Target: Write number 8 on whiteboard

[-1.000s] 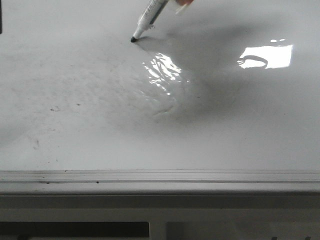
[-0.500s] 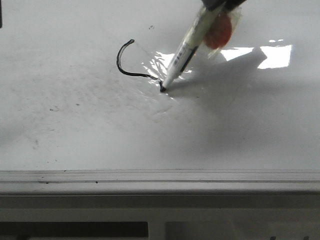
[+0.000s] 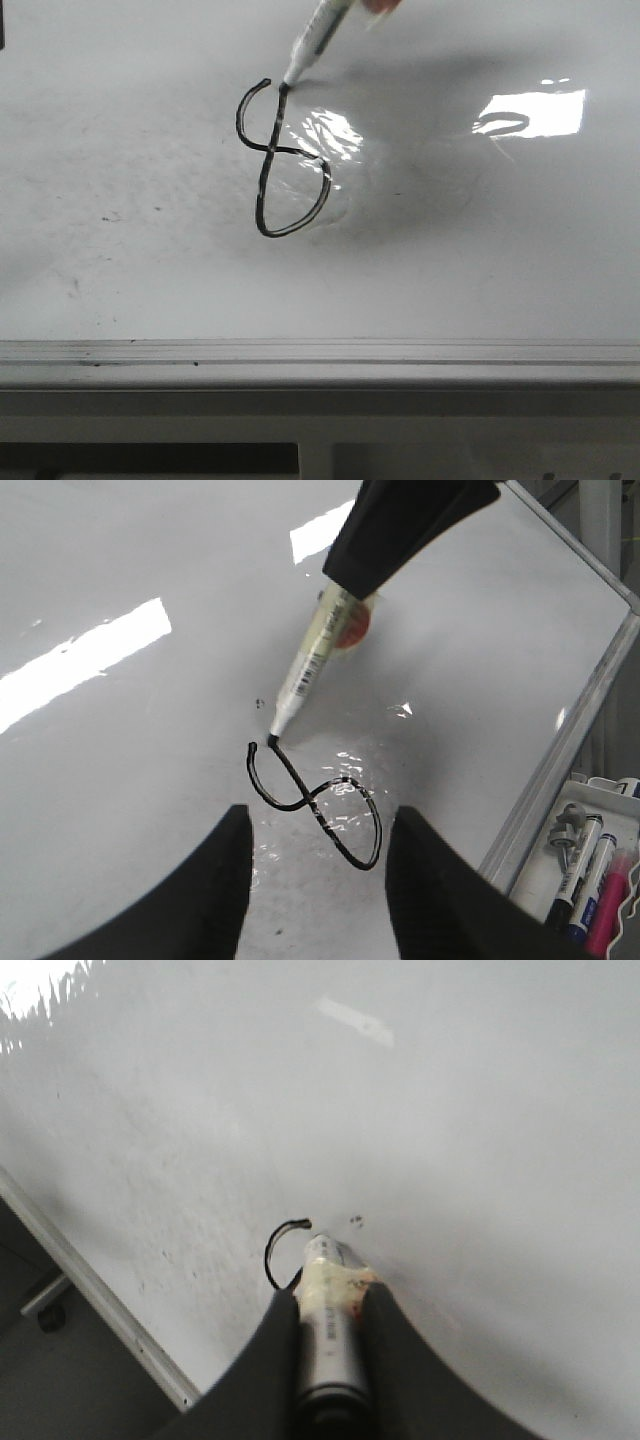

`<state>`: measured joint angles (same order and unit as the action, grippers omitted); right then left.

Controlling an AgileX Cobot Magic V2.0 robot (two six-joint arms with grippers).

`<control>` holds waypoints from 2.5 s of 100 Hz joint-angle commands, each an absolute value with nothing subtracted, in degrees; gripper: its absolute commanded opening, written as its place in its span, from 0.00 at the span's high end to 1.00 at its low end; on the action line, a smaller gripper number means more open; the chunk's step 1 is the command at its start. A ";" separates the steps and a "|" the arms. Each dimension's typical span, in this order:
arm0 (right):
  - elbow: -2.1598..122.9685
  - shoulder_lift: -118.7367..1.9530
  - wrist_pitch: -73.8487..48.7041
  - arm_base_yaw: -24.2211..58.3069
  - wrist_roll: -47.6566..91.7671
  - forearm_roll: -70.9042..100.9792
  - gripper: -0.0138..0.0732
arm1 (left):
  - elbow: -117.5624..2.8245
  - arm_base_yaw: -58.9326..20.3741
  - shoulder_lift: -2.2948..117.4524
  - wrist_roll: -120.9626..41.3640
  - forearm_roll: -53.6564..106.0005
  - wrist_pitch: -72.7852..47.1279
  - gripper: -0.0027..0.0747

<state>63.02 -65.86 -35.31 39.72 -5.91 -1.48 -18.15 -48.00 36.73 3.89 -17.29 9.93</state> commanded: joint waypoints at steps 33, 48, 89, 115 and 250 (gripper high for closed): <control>64.60 -64.47 -32.42 48.40 -5.91 -3.94 0.89 | -19.95 -47.98 39.01 4.56 -20.04 14.68 0.58; 64.49 -66.44 -35.62 51.22 -6.02 -3.07 0.89 | -19.95 -47.98 44.12 4.56 -20.04 18.67 0.58; 64.49 -68.98 -35.62 53.19 -6.14 1.73 0.89 | -19.95 -47.98 55.34 4.56 -20.15 28.49 0.58; 64.49 -68.98 -35.51 53.60 -6.14 3.20 0.89 | -19.95 -47.98 57.70 4.56 -20.15 30.83 0.61; 64.49 -68.74 -35.11 53.25 -6.14 3.41 0.42 | -20.06 -47.98 56.22 4.56 29.74 18.42 0.99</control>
